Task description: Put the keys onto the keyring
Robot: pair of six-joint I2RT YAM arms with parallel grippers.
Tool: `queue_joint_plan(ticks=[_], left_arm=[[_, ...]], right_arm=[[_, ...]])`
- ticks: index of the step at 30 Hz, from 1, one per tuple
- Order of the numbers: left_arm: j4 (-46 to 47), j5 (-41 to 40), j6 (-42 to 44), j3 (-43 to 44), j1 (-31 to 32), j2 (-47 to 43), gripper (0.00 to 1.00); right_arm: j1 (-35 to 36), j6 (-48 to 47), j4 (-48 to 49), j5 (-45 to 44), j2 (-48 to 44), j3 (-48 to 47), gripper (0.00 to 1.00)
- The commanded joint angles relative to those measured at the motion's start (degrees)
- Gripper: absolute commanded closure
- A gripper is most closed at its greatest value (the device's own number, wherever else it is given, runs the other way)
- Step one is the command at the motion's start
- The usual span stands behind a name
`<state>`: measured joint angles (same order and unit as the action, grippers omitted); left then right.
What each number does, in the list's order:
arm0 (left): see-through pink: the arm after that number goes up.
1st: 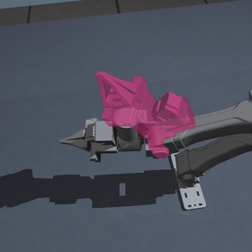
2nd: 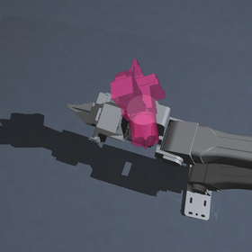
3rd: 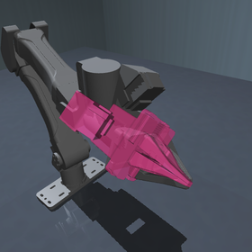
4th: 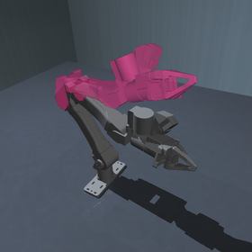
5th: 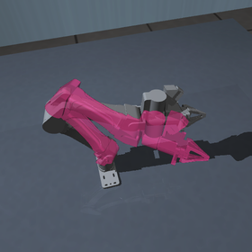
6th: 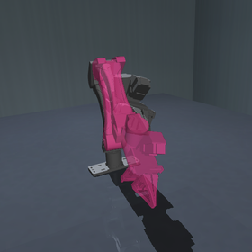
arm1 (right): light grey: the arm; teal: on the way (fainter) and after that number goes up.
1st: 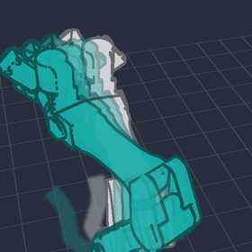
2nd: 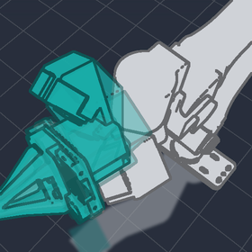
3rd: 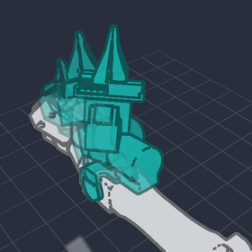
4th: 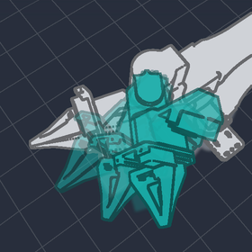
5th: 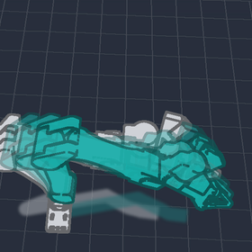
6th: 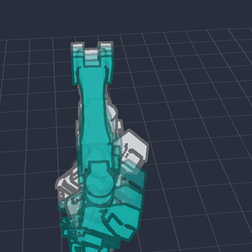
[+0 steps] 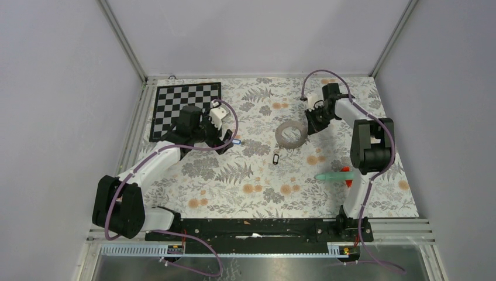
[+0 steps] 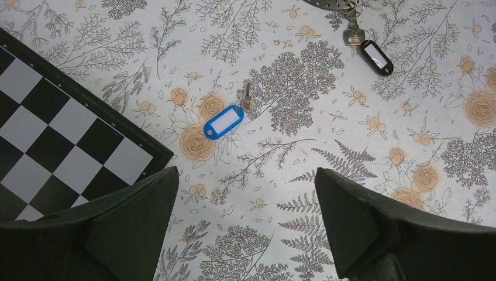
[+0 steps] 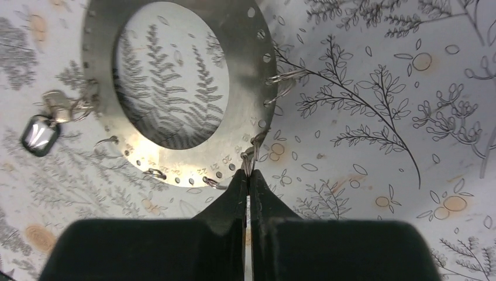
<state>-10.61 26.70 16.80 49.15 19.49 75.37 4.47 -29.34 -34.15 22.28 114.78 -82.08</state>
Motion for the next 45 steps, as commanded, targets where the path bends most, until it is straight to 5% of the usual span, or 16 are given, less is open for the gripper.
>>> queue_joint_plan(ticks=[1,16,23,29,45], left_arm=[[2.64,1.20,1.41,3.84,0.44,0.73,0.01],[2.71,12.17,-8.40,20.55,7.87,9.39,0.08],[2.83,14.77,-10.82,26.83,12.97,13.97,0.26],[2.79,18.06,-8.73,27.45,15.20,15.18,0.44],[4.85,16.60,0.25,27.61,18.30,17.46,0.48]], right_arm=[[0.28,-2.00,-2.80,5.87,-7.34,-1.75,1.00],[4.60,-0.96,-1.42,25.06,-22.39,-0.28,1.00],[7.84,1.94,2.28,26.82,-27.26,1.96,1.00],[8.43,4.89,7.83,28.86,-30.55,6.81,1.00],[10.09,3.37,14.41,33.52,-35.20,16.08,1.00]])
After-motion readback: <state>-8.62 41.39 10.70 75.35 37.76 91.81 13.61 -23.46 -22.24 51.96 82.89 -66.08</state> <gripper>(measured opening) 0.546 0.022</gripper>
